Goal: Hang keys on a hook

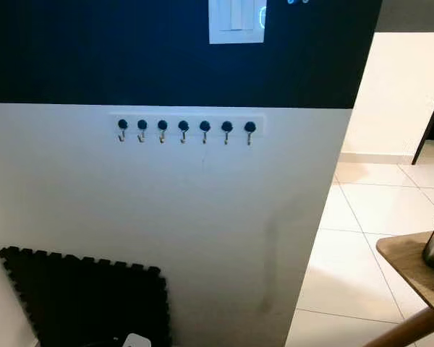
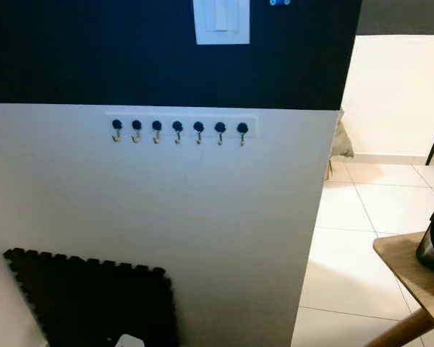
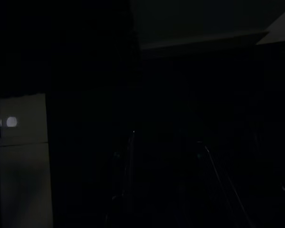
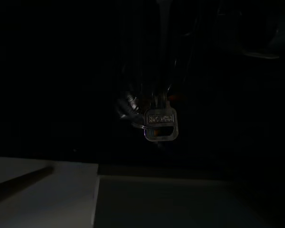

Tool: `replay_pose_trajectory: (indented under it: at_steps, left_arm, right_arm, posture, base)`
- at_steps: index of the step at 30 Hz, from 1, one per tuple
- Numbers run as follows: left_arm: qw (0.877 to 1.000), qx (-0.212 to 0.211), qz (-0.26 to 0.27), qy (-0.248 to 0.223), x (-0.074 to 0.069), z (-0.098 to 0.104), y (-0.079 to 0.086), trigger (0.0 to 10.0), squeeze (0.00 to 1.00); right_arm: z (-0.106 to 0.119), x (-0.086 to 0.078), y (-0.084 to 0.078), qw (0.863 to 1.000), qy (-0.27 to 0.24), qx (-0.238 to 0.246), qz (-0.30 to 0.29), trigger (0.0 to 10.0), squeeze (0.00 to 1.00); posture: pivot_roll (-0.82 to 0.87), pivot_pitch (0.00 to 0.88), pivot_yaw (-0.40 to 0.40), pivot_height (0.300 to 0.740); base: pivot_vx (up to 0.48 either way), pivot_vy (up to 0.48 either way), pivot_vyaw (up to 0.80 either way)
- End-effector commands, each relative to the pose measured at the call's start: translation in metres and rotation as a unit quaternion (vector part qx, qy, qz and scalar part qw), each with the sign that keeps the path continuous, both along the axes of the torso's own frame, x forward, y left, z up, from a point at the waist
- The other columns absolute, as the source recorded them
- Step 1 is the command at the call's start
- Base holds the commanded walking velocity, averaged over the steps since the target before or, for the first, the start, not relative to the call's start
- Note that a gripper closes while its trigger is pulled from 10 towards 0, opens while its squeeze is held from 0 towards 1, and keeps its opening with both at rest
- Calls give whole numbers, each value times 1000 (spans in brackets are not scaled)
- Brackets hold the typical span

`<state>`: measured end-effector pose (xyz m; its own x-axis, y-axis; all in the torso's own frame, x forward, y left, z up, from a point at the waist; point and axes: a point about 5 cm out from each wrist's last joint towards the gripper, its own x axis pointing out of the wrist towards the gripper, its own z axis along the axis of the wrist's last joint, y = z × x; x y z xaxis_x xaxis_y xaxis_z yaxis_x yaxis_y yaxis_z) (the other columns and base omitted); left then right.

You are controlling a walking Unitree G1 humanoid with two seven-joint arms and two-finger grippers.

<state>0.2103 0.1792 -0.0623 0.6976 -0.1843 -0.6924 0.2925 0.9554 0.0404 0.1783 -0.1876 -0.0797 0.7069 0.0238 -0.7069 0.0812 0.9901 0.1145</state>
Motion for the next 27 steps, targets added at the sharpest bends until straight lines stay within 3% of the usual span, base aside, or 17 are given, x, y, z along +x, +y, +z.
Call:
replay_pose_trajectory:
  at_steps: [1, 27]
  left_arm:
    - [1000, 2, 6, 3, -3, -1, 5, 10000, 0]
    - [1000, 3, 7, -18, 1, 2, 5, 10000, 0]
  right_arm:
    - [-2, -5, 1, 1000, 4, 4, -6, 10000, 0]
    - [-4, -8, 1, 1000, 10, 3, -5, 10000, 0]
  posture:
    - [40, 26, 54, 740]
    - [43, 22, 50, 740]
  base:
    - [0, 0, 0]
    - [0, 0, 0]
